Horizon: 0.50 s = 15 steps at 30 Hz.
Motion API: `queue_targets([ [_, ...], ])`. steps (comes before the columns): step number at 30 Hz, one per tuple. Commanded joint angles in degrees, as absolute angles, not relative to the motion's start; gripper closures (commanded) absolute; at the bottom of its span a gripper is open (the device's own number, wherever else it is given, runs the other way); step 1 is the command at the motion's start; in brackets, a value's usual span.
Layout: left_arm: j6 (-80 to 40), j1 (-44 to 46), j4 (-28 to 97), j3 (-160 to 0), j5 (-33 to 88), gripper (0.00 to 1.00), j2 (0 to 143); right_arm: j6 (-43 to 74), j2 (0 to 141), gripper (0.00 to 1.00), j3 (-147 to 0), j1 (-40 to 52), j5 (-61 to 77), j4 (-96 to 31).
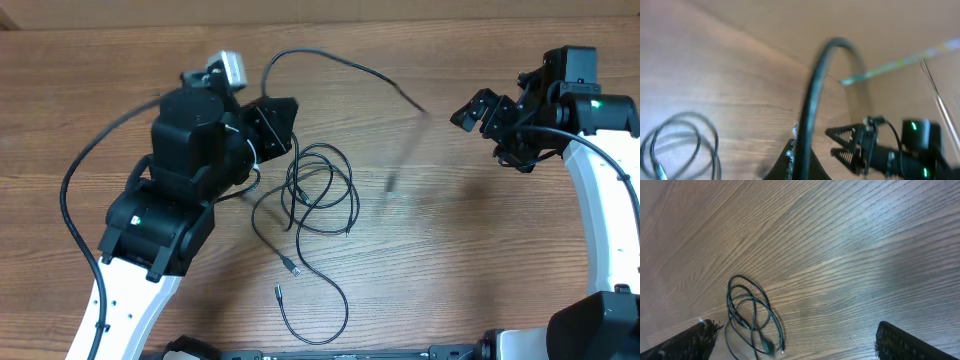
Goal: Untangle cables
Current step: 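Move the left gripper with the cable to the far left of the table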
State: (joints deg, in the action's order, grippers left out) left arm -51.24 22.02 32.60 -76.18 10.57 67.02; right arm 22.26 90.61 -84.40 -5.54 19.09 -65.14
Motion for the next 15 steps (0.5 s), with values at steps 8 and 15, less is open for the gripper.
queue_targets([
  [8, -59.53, 21.67, 35.48, -76.64, -5.89, 0.96, 68.95, 22.41, 90.45, 0.0, -84.31, -5.5, 18.65, -64.79],
  [15, -55.13, 15.94, 33.36, -76.64, -22.61, 0.96, 70.08, 22.41, 90.45, 0.0, -84.31, -5.5, 18.65, -64.77],
])
